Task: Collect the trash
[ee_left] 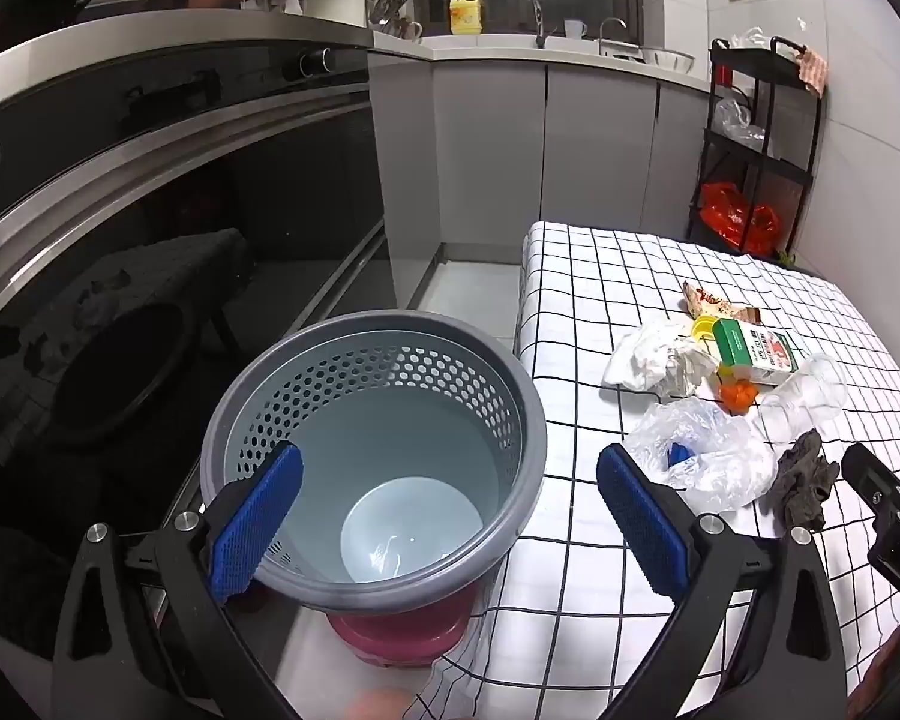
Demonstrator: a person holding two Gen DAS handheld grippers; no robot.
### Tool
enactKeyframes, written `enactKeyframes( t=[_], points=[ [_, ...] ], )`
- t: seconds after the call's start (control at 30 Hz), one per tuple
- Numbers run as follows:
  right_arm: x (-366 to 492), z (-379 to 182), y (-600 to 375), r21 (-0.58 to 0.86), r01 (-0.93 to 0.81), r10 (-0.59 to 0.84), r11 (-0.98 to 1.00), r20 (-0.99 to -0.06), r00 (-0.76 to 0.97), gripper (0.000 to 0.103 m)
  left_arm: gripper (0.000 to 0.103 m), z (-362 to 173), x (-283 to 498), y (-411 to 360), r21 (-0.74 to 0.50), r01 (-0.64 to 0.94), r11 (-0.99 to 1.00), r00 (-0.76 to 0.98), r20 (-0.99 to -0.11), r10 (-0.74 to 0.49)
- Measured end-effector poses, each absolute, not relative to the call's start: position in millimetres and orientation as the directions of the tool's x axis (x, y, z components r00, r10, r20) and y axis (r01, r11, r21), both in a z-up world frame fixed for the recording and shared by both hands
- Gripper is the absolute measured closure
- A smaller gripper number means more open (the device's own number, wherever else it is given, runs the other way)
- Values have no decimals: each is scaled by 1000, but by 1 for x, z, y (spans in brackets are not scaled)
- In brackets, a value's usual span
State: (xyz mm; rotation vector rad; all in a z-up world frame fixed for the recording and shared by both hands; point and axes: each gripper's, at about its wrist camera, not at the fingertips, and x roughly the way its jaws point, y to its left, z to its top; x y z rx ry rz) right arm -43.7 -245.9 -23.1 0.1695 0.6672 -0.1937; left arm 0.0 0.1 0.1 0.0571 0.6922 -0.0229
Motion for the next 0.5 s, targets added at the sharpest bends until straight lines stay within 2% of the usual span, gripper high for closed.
enactKeyframes(
  t=[0.5],
  points=[
    [-45,-19,-240,78,223,-129,972,-615,778,8,6,0,-5,-10,56,66,996,773,-634,-16]
  ],
)
